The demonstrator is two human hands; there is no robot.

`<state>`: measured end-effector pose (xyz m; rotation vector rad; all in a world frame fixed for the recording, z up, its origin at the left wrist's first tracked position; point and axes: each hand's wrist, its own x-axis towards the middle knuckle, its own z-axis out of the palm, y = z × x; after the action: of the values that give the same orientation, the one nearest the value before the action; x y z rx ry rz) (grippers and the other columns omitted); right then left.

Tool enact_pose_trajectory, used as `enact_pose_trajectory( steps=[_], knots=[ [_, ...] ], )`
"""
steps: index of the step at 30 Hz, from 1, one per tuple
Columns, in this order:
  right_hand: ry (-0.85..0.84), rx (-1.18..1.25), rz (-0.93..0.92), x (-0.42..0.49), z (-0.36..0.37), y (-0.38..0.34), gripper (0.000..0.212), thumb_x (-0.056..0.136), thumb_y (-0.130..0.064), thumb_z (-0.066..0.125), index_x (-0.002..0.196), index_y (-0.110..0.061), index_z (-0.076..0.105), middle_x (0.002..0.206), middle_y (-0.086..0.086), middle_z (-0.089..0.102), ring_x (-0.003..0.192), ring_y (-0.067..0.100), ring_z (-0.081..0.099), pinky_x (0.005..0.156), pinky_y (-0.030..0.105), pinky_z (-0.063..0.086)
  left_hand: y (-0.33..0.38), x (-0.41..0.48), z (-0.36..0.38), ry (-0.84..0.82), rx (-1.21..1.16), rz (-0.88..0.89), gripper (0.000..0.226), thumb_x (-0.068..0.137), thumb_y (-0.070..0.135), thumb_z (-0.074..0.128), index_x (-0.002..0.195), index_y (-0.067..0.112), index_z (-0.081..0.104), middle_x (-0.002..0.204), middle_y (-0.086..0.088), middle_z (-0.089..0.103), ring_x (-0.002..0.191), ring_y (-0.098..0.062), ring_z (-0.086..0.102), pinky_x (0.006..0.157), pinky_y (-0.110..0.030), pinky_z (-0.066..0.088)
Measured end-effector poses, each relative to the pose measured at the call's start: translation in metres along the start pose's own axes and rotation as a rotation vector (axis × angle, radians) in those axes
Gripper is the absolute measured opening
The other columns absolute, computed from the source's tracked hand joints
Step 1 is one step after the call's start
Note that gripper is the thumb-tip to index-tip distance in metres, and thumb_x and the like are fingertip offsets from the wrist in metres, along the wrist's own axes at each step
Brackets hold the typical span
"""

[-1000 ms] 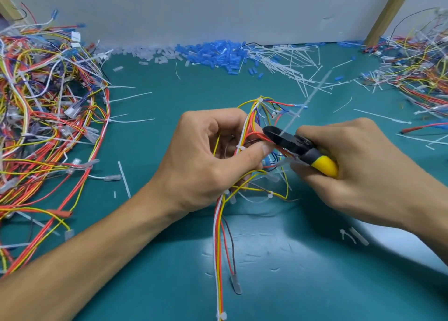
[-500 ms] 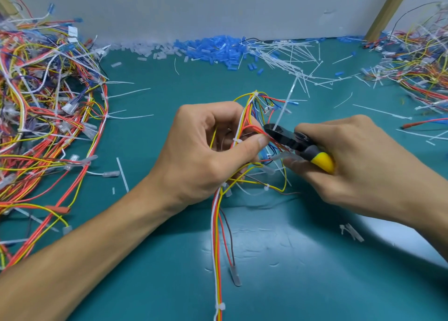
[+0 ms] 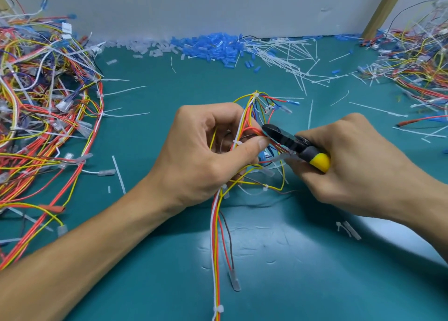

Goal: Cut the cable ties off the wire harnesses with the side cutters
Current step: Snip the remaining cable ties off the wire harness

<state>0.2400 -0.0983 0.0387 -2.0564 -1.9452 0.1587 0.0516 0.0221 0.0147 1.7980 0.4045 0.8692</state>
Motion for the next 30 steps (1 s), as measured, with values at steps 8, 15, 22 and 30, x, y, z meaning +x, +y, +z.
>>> enact_pose_trajectory(
  steps=[8, 15, 22, 30],
  knots=[
    [0.191, 0.22, 0.027, 0.003, -0.001, 0.002, 0.039, 0.094, -0.029, 0.07, 0.066, -0.007, 0.054, 0.058, 0.014, 0.035, 0.06, 0.022, 0.023, 0.049, 0.032, 0.023, 0.001, 0.007, -0.006, 0.076, -0.124, -0.028, 0.008, 0.084, 0.011, 0.073, 0.08, 0.004, 0.069, 0.061, -0.007, 0.064, 0.043, -0.018, 0.053, 0.041, -0.028, 0.045],
    [0.339, 0.458, 0.091, 0.004, -0.007, 0.011, 0.038, 0.092, -0.04, 0.07, 0.068, -0.012, 0.062, 0.054, 0.016, 0.054, 0.053, 0.037, 0.048, 0.048, 0.043, 0.039, -0.003, 0.016, -0.017, 0.185, -0.341, -0.1, 0.003, 0.083, 0.008, 0.071, 0.081, 0.01, 0.072, 0.063, -0.009, 0.058, 0.041, -0.021, 0.048, 0.041, -0.024, 0.042],
    [0.271, 0.505, 0.008, 0.003, -0.002, 0.008, 0.026, 0.09, -0.033, 0.073, 0.071, -0.016, 0.067, 0.059, 0.006, 0.055, 0.053, 0.024, 0.045, 0.05, 0.03, 0.036, -0.002, 0.021, -0.026, 0.245, -0.487, -0.181, 0.003, 0.09, 0.009, 0.065, 0.087, 0.009, 0.066, 0.068, -0.004, 0.06, 0.047, -0.016, 0.056, 0.042, -0.024, 0.045],
    [0.108, 0.612, -0.079, -0.002, 0.014, -0.006, 0.011, 0.096, -0.022, 0.072, 0.085, -0.02, 0.071, 0.066, 0.006, 0.055, 0.061, 0.024, 0.045, 0.055, 0.034, 0.039, -0.006, 0.021, -0.015, 0.21, -0.475, -0.184, 0.02, 0.081, 0.006, 0.071, 0.1, 0.001, 0.067, 0.078, -0.005, 0.062, 0.054, -0.02, 0.058, 0.045, -0.026, 0.046]
  ],
)
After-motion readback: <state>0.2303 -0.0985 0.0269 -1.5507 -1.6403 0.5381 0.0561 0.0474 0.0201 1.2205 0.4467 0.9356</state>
